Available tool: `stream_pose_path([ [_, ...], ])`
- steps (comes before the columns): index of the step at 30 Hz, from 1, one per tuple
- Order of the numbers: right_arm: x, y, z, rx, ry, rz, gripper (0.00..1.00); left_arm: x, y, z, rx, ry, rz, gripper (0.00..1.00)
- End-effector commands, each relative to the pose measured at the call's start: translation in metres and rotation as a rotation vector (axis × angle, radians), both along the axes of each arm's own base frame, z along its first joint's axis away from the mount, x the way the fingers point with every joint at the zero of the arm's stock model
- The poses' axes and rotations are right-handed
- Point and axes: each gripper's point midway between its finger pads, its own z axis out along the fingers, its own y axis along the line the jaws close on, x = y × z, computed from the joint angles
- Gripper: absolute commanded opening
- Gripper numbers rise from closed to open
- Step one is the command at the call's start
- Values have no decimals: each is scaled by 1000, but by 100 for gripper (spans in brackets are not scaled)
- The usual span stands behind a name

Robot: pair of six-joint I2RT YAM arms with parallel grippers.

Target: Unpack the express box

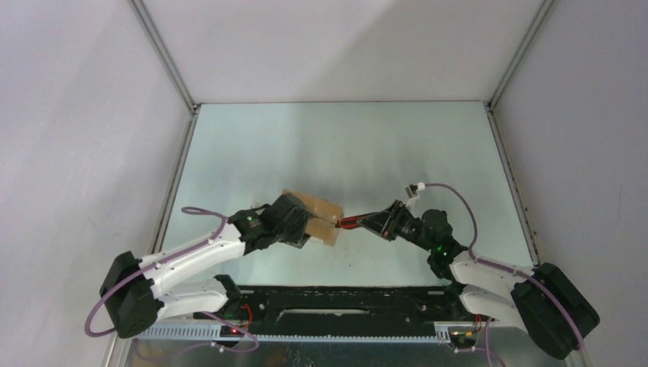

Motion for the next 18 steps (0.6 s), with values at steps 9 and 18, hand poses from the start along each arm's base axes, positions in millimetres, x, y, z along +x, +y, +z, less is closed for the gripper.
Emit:
stream_pose_path([
  [9, -18, -17, -31, -80, 74, 73, 0, 7, 1, 10, -103, -39, 106, 0],
  [18, -37, 6, -24, -73, 63, 143, 0, 13, -4, 17, -131, -54, 123, 0],
])
